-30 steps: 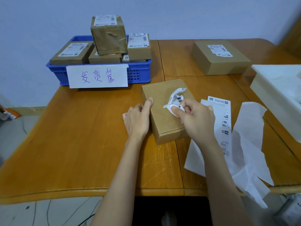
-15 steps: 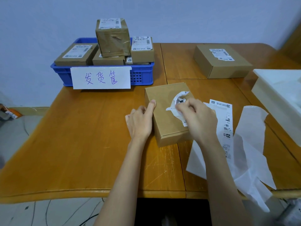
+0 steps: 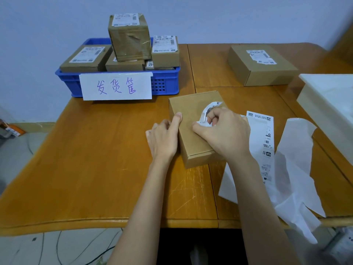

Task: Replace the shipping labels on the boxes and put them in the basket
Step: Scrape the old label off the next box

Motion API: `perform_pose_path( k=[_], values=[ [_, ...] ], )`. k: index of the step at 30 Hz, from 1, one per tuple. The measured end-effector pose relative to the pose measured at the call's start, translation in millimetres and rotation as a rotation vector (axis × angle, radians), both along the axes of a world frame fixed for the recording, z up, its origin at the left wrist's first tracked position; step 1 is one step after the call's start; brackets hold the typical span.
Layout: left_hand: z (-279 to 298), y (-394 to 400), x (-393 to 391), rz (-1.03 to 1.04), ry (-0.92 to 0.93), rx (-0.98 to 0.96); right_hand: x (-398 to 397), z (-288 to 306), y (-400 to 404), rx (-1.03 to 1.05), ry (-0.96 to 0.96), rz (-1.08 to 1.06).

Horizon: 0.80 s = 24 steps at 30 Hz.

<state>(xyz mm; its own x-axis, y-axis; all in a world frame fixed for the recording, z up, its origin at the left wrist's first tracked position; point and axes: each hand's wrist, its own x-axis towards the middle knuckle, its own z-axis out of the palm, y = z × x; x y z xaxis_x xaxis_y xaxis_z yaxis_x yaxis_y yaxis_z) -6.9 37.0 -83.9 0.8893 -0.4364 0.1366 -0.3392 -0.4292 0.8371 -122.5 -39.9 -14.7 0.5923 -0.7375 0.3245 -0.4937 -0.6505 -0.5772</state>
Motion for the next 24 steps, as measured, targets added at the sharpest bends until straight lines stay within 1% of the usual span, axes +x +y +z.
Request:
perform_pose_path(
  k=[6, 11, 15, 21, 24],
  values=[
    [-2.2, -0.6, 1.2, 0.017, -0.008, 0.010, 2.0, -2.5, 1.1, 0.087, -0.037, -0.021],
    [-3.0, 0.7, 0.7, 0.026, -0.018, 0.007, 3.1, -5.1, 1.9, 0.090, -0.110, -0.065],
    [-3.5, -0.4, 0.9, 0.020, -0.018, -0.005, -1.0, -5.4, -2.5, 0.157, -0.136, -0.035],
    [-1.6, -0.4, -0.8, 0.016, -0.021, -0.004, -0.5, -3.0, 4.4, 0.105, -0.054, -0.026],
    [-1.8, -0.2, -1.0, 0.013, -0.027, -0.004, -0.5, -3.5, 5.7, 0.089, -0.069, -0.049]
  ],
)
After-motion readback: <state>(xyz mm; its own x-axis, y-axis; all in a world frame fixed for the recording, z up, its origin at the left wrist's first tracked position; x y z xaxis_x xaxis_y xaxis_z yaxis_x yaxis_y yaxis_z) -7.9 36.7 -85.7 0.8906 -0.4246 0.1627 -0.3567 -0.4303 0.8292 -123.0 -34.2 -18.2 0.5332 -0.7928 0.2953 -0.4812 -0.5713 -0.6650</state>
